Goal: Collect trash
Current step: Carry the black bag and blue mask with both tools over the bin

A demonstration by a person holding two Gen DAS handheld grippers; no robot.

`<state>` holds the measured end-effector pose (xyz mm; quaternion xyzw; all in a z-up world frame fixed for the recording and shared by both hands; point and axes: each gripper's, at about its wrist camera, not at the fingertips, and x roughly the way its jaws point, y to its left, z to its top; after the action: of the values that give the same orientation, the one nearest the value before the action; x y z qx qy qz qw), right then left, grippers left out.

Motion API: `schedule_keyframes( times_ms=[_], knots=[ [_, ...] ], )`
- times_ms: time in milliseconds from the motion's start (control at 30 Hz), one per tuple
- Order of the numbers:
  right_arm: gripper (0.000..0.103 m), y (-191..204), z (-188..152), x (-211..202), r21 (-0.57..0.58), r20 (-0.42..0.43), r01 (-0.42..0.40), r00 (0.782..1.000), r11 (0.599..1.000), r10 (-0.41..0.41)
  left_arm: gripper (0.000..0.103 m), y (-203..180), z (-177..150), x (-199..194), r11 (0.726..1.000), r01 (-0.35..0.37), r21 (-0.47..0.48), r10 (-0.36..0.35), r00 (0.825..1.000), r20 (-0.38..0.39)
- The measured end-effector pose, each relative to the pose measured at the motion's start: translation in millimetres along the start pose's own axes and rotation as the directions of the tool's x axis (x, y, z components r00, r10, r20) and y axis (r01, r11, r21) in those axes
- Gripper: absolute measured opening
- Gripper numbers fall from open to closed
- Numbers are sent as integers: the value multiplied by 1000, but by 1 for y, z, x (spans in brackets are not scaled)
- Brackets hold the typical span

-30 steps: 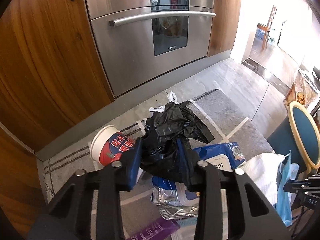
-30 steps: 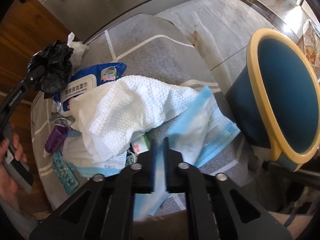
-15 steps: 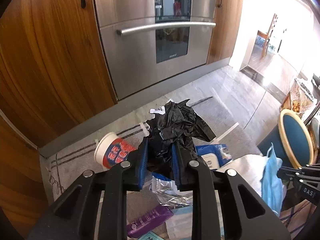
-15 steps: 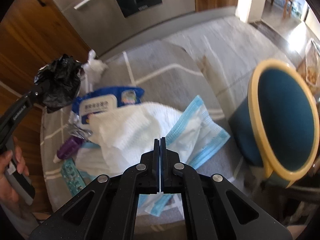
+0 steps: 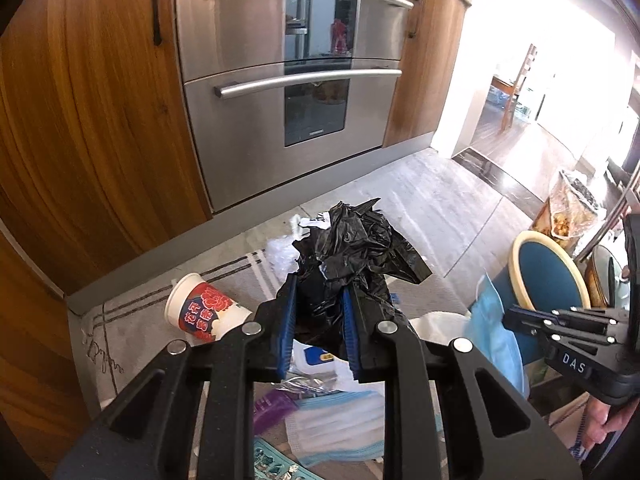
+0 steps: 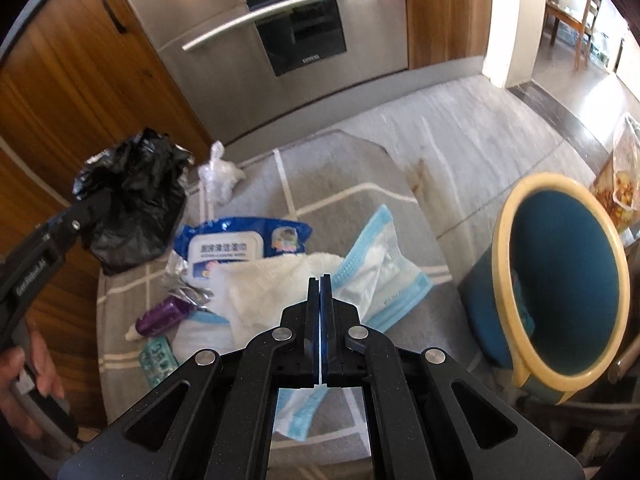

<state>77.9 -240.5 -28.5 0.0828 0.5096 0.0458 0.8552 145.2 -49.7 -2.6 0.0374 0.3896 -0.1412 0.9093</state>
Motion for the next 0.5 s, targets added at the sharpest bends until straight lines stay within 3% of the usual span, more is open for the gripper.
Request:
schedule_keyframes(
  times_ms=[300,500],
  knots=[
    [1,-9,17,-33,17,98,-38,995,999,36,21,-25,11,1,998,36,57,-38,999,29],
    [1,-38,33,-53,91,145,-22,989,996,9,21,-60,19,7,988,92,123,-97,994,39]
  ],
)
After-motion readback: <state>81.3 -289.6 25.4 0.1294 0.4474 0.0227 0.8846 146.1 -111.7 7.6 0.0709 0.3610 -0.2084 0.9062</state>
